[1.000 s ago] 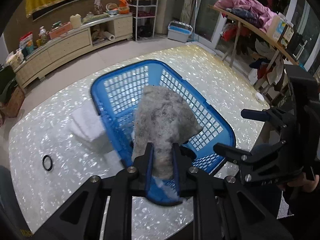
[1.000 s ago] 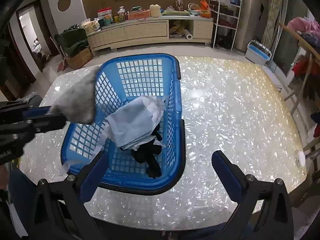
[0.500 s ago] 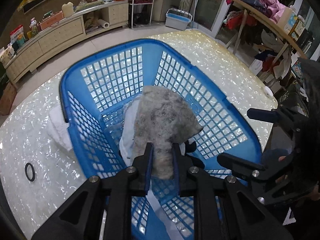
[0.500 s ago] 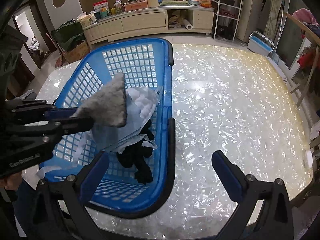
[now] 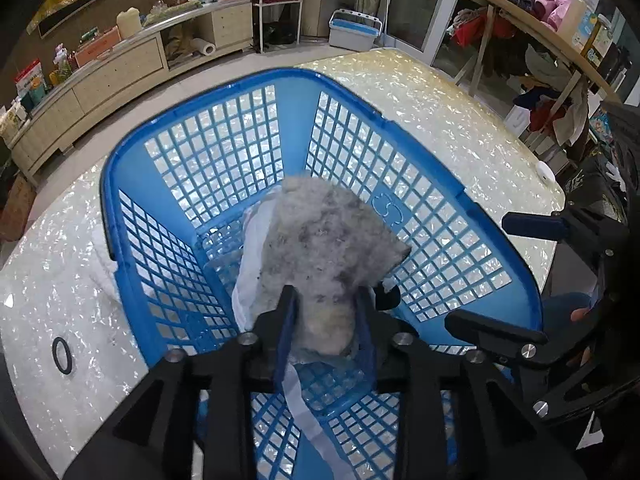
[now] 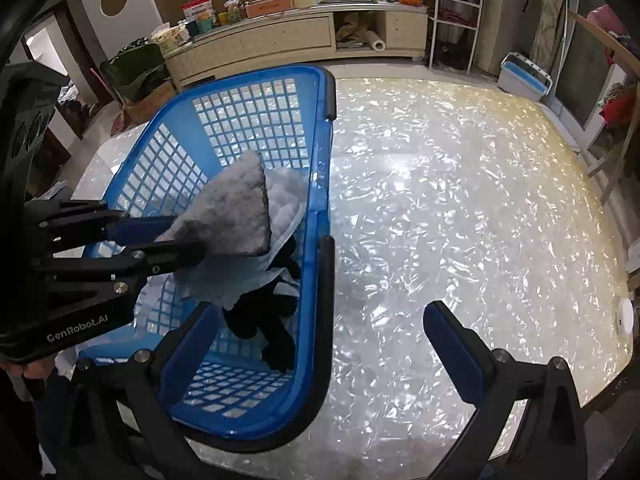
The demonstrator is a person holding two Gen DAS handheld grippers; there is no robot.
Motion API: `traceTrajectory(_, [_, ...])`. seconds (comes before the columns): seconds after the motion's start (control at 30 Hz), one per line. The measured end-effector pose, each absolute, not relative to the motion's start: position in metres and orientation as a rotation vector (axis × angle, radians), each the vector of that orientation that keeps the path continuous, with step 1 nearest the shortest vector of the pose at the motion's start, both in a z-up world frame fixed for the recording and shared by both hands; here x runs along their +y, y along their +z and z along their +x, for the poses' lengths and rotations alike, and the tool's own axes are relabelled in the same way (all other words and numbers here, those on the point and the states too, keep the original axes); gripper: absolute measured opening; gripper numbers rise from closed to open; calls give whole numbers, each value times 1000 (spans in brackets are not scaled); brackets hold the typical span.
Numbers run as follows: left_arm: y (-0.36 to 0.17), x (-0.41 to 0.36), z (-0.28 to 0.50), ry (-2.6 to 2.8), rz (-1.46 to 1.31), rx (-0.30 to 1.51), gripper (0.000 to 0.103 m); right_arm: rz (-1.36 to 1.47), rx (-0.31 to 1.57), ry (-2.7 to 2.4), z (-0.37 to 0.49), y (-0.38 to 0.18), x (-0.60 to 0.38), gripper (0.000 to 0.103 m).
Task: Organize soft objects
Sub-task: 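Open the left gripper to drop the grey square into the basket, then move the right gripper to the black rubber ring and grasp it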
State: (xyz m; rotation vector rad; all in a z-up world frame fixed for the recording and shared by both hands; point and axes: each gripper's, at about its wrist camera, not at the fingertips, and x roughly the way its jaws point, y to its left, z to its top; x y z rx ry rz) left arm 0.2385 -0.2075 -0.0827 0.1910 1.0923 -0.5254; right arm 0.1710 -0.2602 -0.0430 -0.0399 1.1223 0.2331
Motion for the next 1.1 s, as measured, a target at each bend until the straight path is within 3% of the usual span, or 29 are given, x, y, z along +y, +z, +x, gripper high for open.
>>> traceTrajectory(0.2, [-61, -199, 226, -482, 201, 1026, 69, -28, 1106, 244, 164, -33, -264, 103])
traceTrajectory(0.47, [-30, -172, 203, -462, 164, 970, 72, -32, 1063, 241, 148, -12, -257, 103])
traceTrajectory(0.83, [-12, -120, 170, -367, 112, 929, 94, -71, 1009, 267, 134, 11, -225, 103])
traceTrajectory(0.9, [-12, -108, 165, -348, 101, 931, 103, -77, 1005, 273, 132, 12, -216, 103])
traceTrajectory(1.1, [-14, -71, 152, -297, 62, 941, 103, -97, 1004, 303, 131, 10, -190, 103])
